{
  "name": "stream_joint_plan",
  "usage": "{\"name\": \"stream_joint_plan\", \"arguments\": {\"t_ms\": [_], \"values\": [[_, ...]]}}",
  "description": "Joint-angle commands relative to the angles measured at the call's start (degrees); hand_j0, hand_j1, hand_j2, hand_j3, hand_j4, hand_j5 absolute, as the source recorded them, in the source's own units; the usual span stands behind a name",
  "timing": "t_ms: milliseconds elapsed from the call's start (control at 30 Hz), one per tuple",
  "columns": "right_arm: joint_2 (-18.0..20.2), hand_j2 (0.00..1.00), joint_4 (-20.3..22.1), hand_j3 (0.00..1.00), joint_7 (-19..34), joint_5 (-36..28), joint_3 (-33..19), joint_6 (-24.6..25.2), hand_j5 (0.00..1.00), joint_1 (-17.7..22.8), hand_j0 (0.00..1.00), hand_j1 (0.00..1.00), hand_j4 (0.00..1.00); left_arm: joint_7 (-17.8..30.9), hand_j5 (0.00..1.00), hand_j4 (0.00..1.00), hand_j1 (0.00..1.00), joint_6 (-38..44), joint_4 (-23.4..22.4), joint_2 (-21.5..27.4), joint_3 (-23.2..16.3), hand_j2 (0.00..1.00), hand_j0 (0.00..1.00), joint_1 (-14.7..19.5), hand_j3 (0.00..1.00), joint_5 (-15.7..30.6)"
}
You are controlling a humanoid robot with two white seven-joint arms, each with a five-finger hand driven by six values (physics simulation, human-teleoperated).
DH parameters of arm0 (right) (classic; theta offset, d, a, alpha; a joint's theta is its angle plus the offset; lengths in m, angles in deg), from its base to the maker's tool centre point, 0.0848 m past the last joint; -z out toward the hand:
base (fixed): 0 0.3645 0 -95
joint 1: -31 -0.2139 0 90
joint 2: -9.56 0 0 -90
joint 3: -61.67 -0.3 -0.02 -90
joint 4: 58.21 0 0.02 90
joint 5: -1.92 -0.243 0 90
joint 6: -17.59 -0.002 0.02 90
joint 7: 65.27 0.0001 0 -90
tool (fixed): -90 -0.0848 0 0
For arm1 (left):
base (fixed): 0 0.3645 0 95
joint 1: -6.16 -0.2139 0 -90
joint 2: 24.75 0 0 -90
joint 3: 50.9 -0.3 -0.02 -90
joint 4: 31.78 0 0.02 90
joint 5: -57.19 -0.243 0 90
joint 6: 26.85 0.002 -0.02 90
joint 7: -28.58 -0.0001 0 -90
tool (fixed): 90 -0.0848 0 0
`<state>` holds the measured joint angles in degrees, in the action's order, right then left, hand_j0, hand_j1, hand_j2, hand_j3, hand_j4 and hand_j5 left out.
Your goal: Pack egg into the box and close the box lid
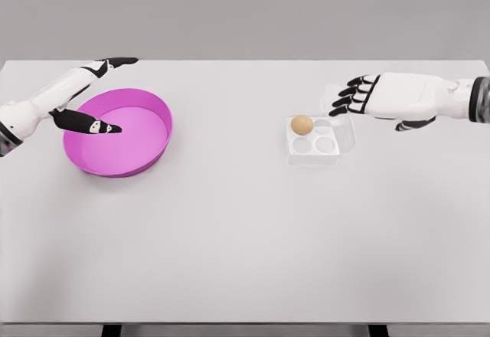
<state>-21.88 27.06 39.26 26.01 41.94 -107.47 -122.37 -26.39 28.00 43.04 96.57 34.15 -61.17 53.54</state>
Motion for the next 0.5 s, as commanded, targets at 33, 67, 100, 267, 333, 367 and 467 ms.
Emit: {"name": "stream_joint_plan", "arguments": {"t_ms": [33,67,100,267,333,367,467], "values": [[-1.6,1.0,0.0,1.0,1.1,-0.3,0.0,0.1,1.0,0.0,1.0,1.0,1.0,0.0,1.0,1.0,1.0,0.2,-0.1,0.1,0.0,1.0,1.0,0.0,1.0,0.5],[-1.7,1.0,0.0,1.0,1.1,-0.3,0.0,0.1,1.0,0.0,1.0,1.0,1.0,0.0,1.0,1.0,1.0,0.2,-0.1,0.1,0.0,1.0,1.0,0.0,1.0,0.5],[-1.7,1.0,0.0,1.0,1.1,-0.3,0.0,0.1,1.0,-0.1,1.0,1.0,1.0,0.0,1.0,1.0,1.0,0.2,-0.1,0.1,0.0,1.0,1.0,0.0,1.0,0.5],[-1.3,1.0,-0.3,1.0,0.9,-0.7,-2.3,0.1,1.0,-2.8,1.0,1.0,1.0,0.0,1.0,1.0,1.0,0.2,-0.1,0.1,0.1,1.0,1.0,0.0,1.0,0.4],[-0.6,1.0,-1.1,1.0,0.6,-1.1,-4.3,0.1,1.0,-2.8,1.0,1.0,1.0,0.0,1.0,1.0,1.0,0.2,-0.2,0.1,0.1,1.0,1.0,0.0,1.0,0.4],[0.4,1.0,-3.3,1.0,0.3,-1.1,-4.9,0.1,1.0,-2.7,1.0,1.0,1.0,0.0,1.0,1.0,1.0,0.2,-0.2,0.1,0.1,1.0,1.0,0.0,1.0,0.5],[2.3,1.0,-10.5,1.0,0.2,-1.1,-5.8,0.1,1.0,-2.1,1.0,1.0,1.0,0.0,1.0,1.0,1.0,0.2,-0.1,0.1,0.1,1.0,1.0,0.0,1.0,0.4]]}}
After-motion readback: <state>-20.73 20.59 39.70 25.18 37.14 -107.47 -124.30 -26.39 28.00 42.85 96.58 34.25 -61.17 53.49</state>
